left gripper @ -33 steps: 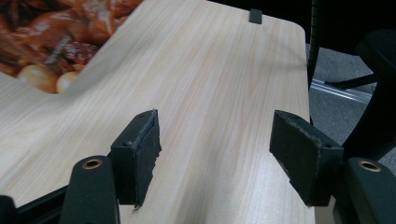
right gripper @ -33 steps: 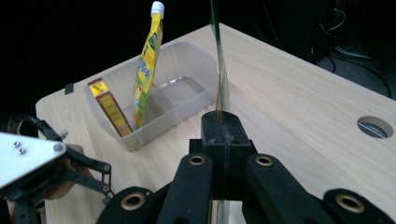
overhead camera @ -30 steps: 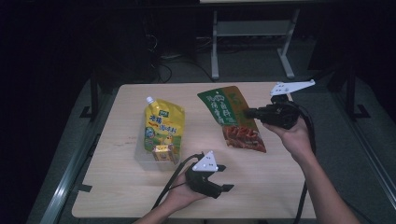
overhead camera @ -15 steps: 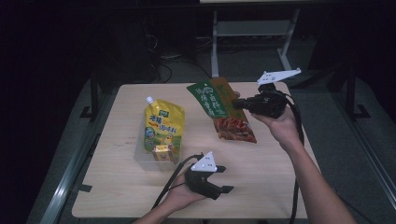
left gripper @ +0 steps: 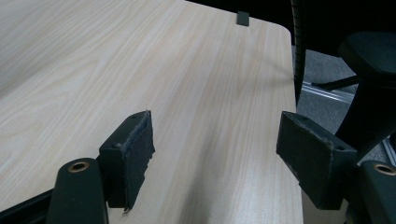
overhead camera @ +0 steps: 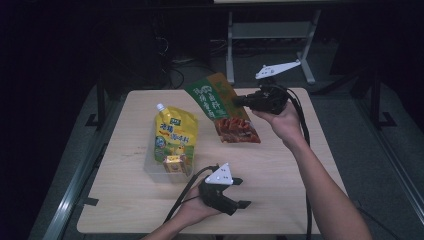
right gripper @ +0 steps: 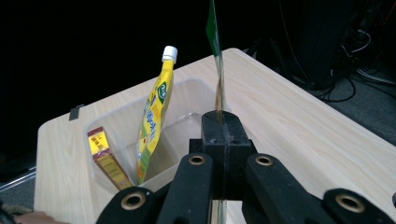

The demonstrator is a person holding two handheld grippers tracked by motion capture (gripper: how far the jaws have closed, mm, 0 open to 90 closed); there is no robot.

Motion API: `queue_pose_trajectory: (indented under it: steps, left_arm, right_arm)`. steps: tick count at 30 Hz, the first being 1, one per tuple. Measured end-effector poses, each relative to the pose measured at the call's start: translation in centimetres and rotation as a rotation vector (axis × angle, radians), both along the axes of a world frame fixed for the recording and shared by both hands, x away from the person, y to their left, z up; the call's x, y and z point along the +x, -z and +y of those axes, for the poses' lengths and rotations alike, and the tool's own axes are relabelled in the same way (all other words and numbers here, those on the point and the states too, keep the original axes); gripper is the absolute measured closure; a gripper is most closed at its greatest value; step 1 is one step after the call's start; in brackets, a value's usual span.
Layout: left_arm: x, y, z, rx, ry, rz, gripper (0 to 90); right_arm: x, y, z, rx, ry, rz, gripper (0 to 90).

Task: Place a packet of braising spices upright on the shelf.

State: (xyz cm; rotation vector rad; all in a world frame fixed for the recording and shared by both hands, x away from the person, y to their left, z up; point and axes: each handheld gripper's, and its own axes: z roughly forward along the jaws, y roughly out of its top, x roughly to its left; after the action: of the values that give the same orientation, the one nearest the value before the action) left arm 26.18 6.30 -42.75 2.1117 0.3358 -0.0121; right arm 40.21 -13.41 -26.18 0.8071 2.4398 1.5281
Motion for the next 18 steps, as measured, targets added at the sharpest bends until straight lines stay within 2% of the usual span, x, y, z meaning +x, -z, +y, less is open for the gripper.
queue_pose_trajectory:
  steps: [3, 7, 12, 15, 18]
  left_arm:
    - [0.0, 0.0, 0.0, -0.012, -0.010, 0.006, 25.8]
    - [0.1, 0.1, -0.1, -0.006, -0.003, -0.006, 24.8]
    - [0.2, 0.1, -0.1, 0.001, -0.003, -0.012, 24.1]
    - [0.0, 0.3, -0.1, 0.004, -0.009, -0.001, 24.2]
    - [0.0, 0.4, -0.2, 0.011, -0.009, -0.010, 24.1]
  right_arm:
    - [0.4, -0.2, 0.6, 0.000, 0.000, -0.006, 90.0]
    - [0.8, -0.6, 1.3, 0.004, -0.002, -0.004, 90.0]
    - [1.3, -1.3, 2.4, -0.017, -0.011, -0.011, 90.0]
    - [1.7, -1.6, 3.0, -0.005, -0.020, -0.017, 90.0]
    - [2.1, -1.9, 4.0, 0.006, -0.026, -0.026, 90.0]
